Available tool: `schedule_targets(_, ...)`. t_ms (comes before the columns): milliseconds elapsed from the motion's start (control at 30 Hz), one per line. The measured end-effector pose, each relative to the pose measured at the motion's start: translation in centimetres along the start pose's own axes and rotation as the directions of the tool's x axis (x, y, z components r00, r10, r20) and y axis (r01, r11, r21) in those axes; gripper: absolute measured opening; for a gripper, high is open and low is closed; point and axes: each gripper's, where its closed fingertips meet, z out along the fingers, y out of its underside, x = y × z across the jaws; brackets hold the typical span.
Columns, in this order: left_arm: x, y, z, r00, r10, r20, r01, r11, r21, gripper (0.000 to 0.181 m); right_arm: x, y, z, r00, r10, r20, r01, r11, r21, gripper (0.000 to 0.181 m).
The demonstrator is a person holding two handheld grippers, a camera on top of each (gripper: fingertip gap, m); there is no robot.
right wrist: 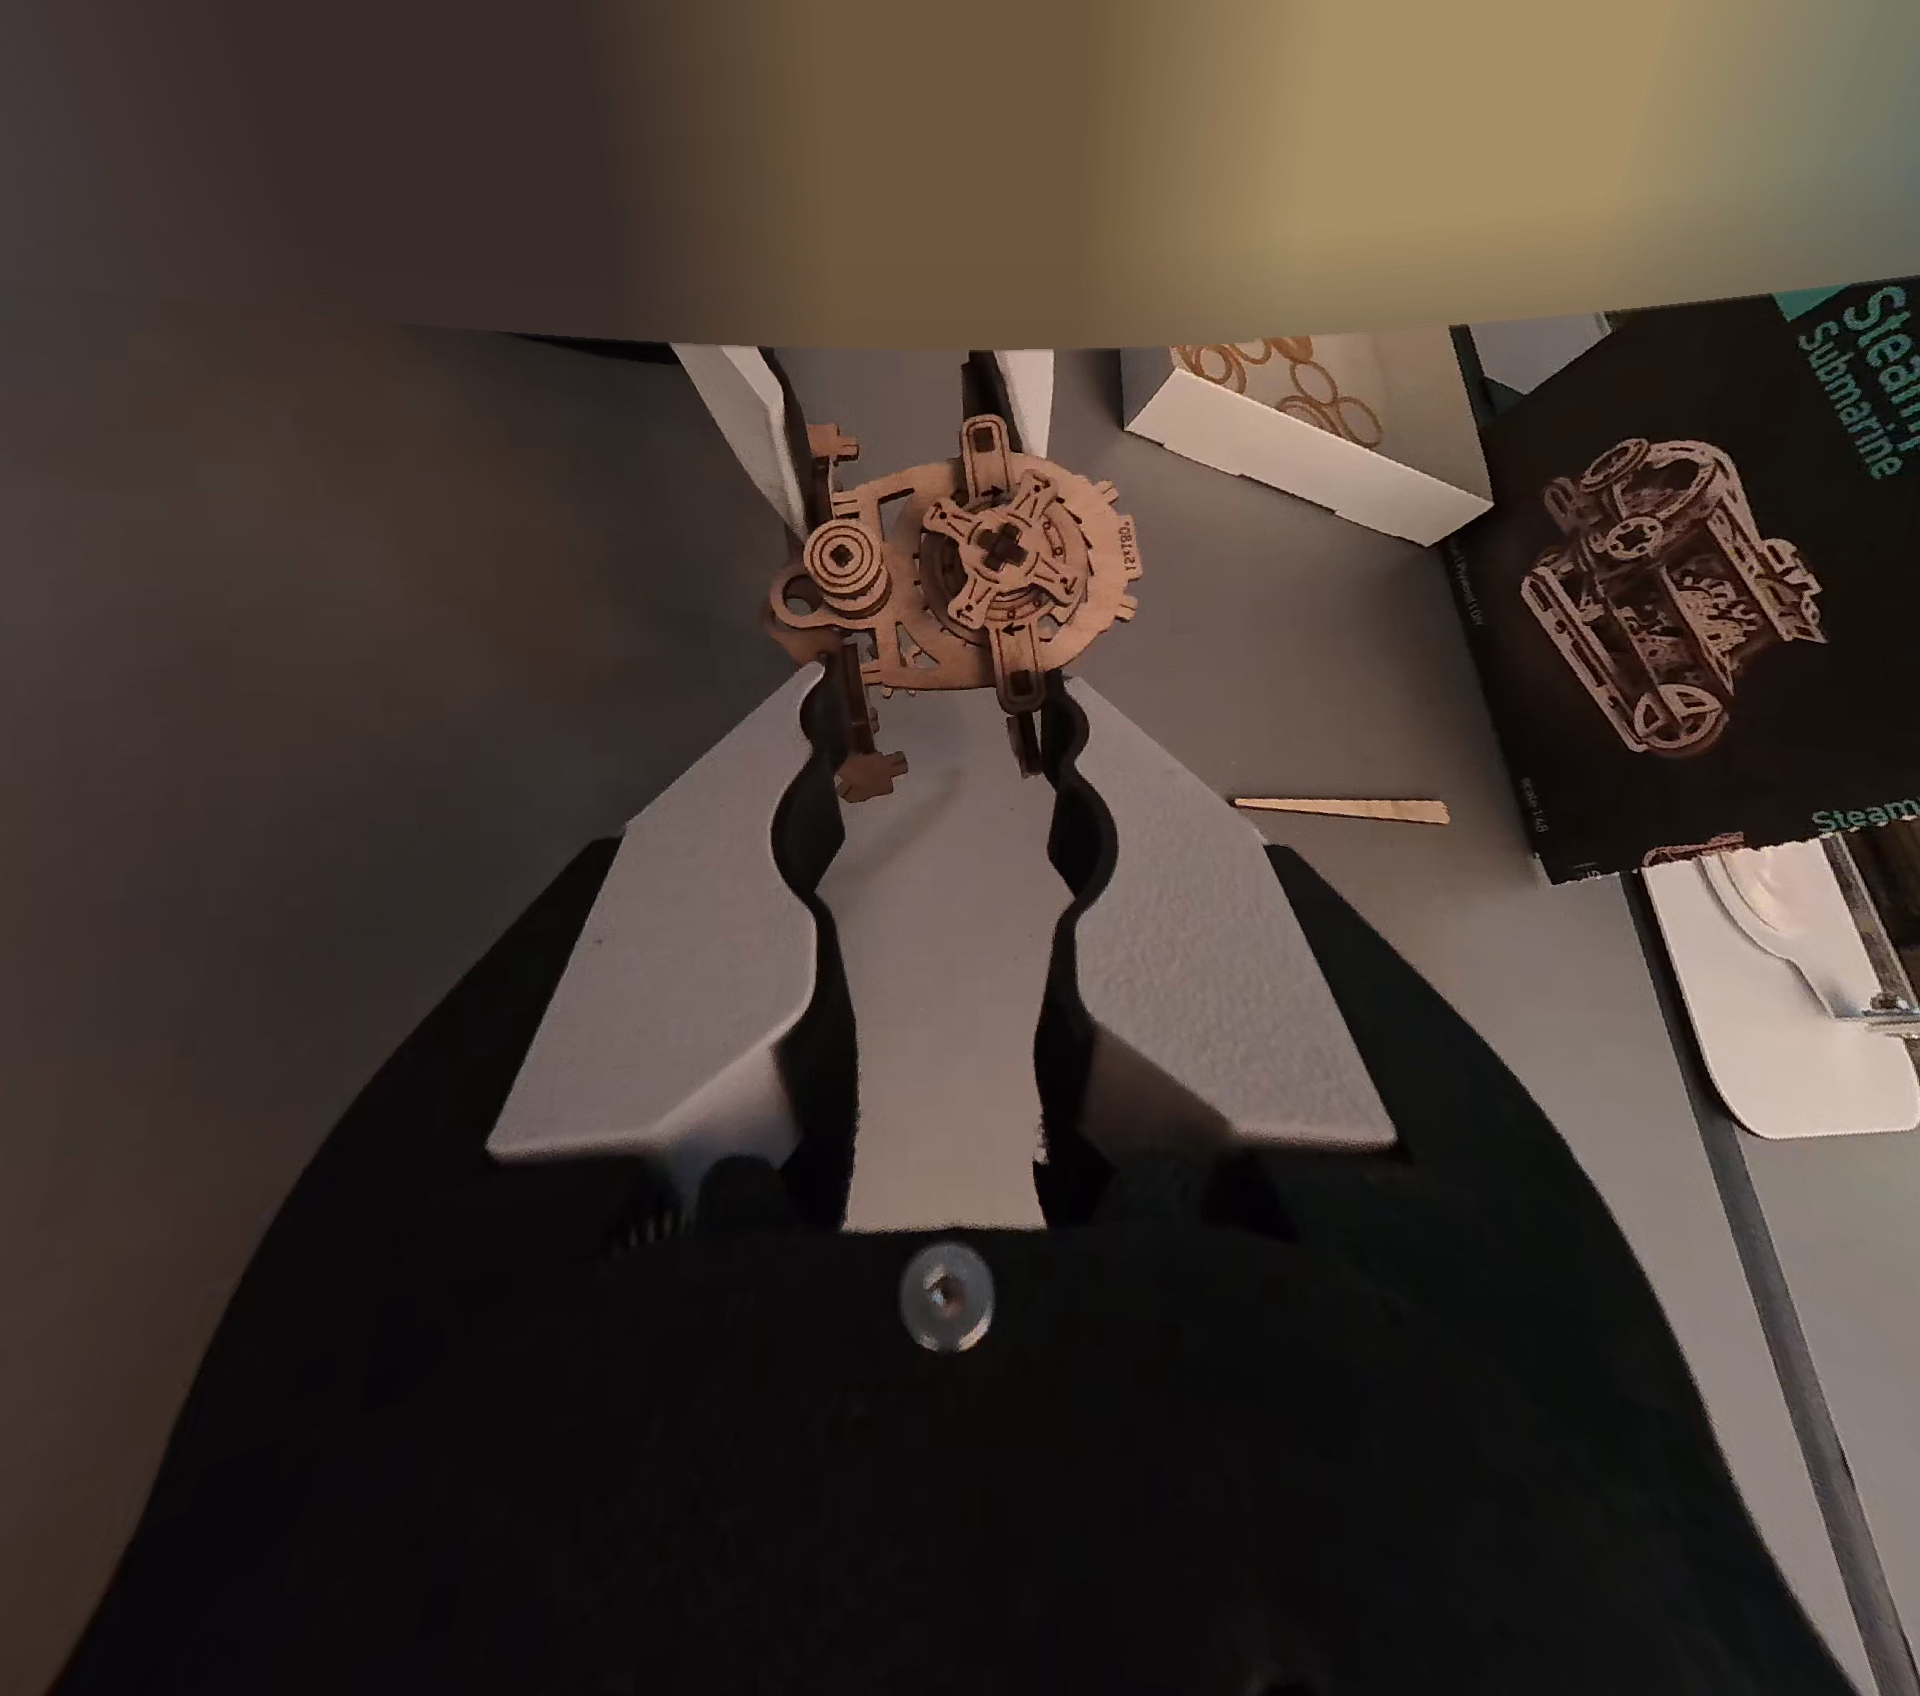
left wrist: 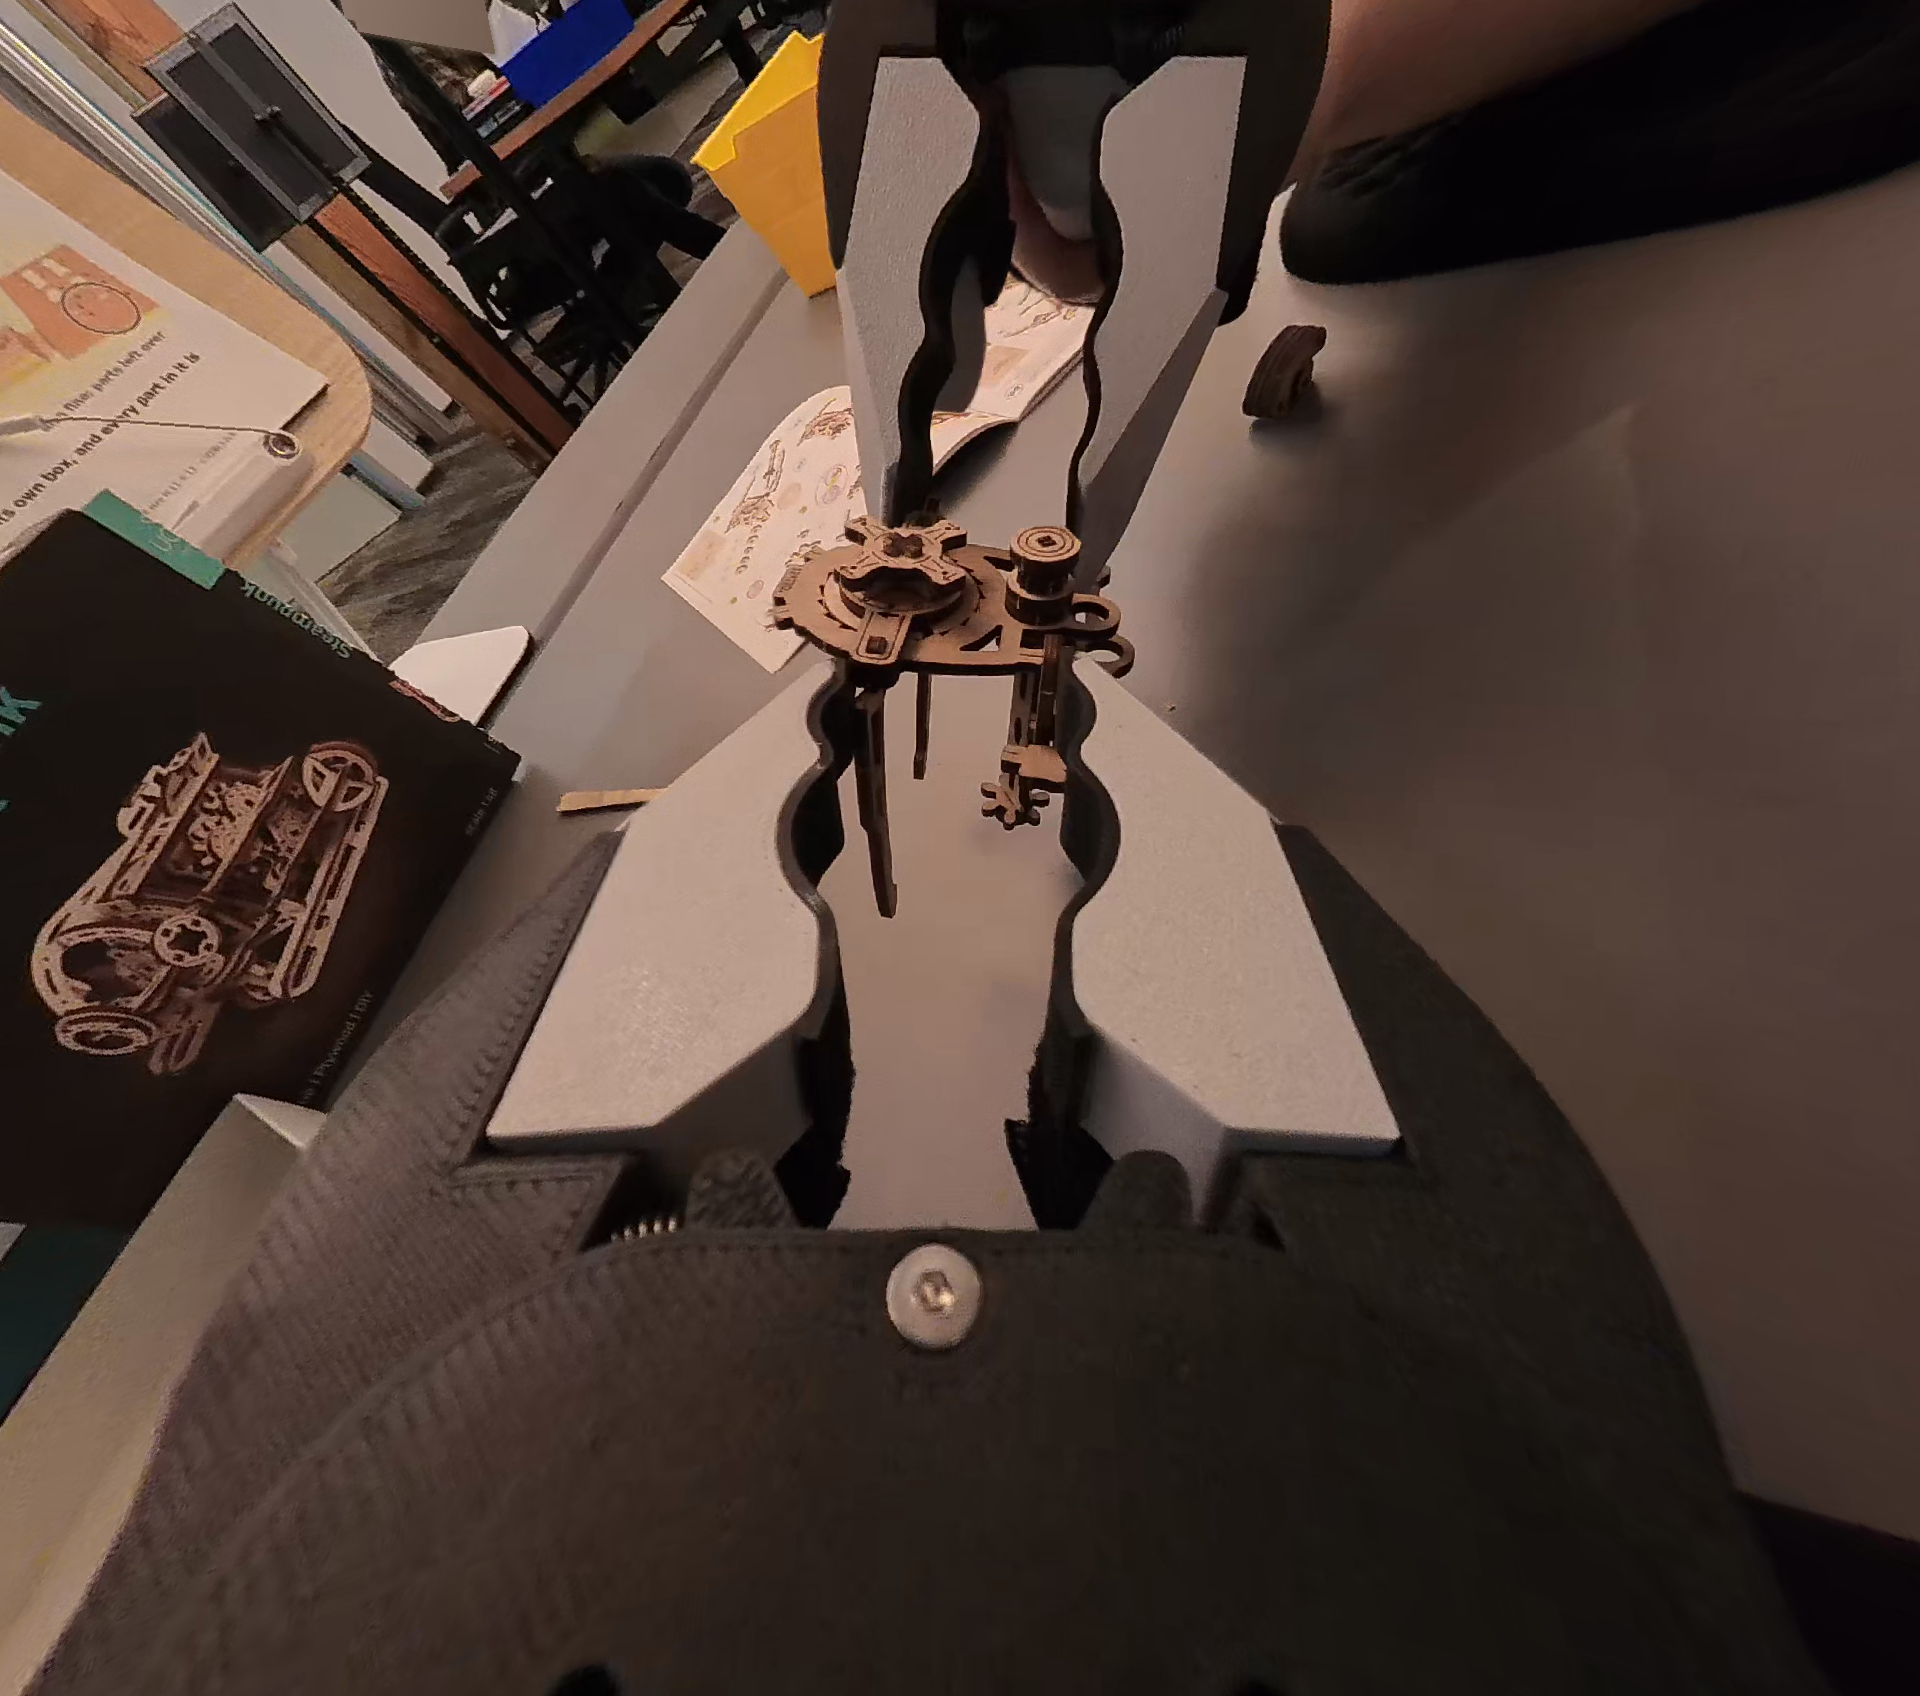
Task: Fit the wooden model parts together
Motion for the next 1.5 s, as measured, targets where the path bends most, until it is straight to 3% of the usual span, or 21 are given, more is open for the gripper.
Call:
schedule_targets(433, -0.2, 0.3, 0.2, 0.998, 0.046, 0.031, -0.045, 0.998, -0.034, 0.037, 0.2, 0.3, 0.3, 0.999, 0.035, 0.026, -0.035, 0.999, 0.024, 0.037)
schedule_targets(667, 0.6, 1.0, 0.4, 0.998, 0.068, 0.003, -0.068, 0.995, -0.076, 0.037, -0.6, 0.9, 0.4, 0.99, 0.077, 0.119, -0.079, 0.997, 0.016, 0.036)
schedule_targets(833, 0.6, 1.3, 0.5, 0.998, 0.066, 0.001, -0.065, 0.994, -0.088, 0.037, -0.6, 1.1, 0.6, 0.994, 0.049, 0.098, -0.047, 0.999, -0.017, 0.035)
schedule_targets(1233, 0.3, 0.8, 0.5, 1.0, 0.001, 0.001, -0.001, 0.998, -0.06, 0.037, -0.1, 0.8, 0.3, 0.986, 0.115, 0.121, -0.12, 0.992, 0.033, 0.035)
schedule_targets(1500, 0.3, 0.8, 0.5, 0.995, -0.097, -0.039, 0.095, 0.994, -0.048, 0.036, -0.4, 1.2, 0.6, 0.986, 0.088, 0.139, -0.089, 0.996, 0.001, 0.039)
